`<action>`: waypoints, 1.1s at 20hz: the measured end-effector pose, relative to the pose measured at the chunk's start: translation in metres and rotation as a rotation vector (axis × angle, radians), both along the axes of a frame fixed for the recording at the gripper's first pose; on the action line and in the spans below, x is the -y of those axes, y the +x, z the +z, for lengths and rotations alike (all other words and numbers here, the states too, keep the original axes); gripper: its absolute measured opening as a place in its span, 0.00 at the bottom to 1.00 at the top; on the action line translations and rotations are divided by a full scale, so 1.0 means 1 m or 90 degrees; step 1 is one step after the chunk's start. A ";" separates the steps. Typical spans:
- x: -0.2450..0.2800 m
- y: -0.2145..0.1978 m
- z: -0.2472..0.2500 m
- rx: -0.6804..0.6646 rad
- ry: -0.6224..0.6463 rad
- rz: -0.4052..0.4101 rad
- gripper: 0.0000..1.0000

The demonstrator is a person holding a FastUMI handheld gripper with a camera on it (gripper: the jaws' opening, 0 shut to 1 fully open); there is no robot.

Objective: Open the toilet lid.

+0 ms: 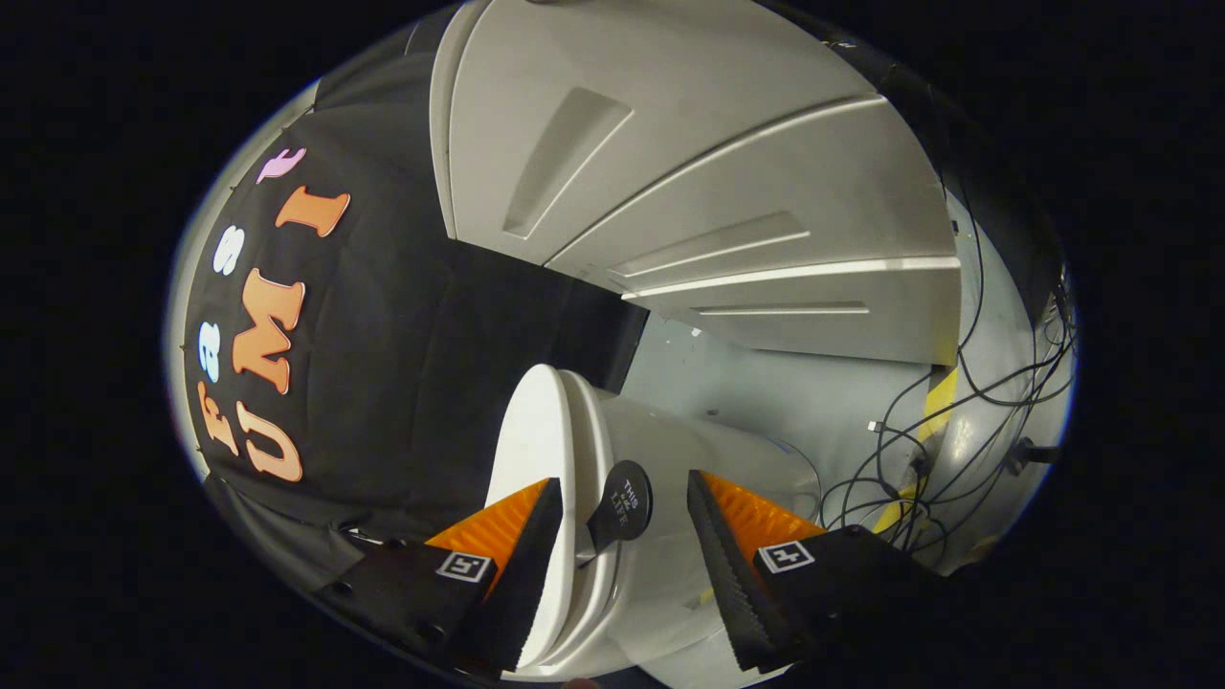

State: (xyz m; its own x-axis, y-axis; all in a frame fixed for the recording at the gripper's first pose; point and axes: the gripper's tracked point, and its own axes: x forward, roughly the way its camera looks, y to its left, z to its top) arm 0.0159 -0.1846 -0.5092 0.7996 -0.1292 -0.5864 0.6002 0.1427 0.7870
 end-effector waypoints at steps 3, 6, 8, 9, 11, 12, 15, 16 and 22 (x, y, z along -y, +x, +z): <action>0.006 0.001 -0.005 -0.002 0.004 -0.009 0.73; -0.001 0.010 -0.007 0.016 0.013 0.015 0.55; 0.000 0.017 -0.012 0.009 -0.009 0.025 0.39; 0.000 0.019 -0.015 0.009 -0.006 0.027 0.31; 0.002 0.024 -0.012 0.030 -0.001 0.023 0.24; 0.002 0.018 -0.003 0.033 -0.003 0.019 0.17; 0.002 0.017 -0.006 0.048 0.010 0.016 0.09; 0.003 0.020 -0.007 0.053 0.010 0.011 0.08; 0.002 0.021 -0.003 0.055 -0.016 0.027 0.08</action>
State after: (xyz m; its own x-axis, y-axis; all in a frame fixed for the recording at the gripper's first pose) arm 0.0372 -0.1865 -0.5119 0.8520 -0.1077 -0.5123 0.5234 0.1871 0.8313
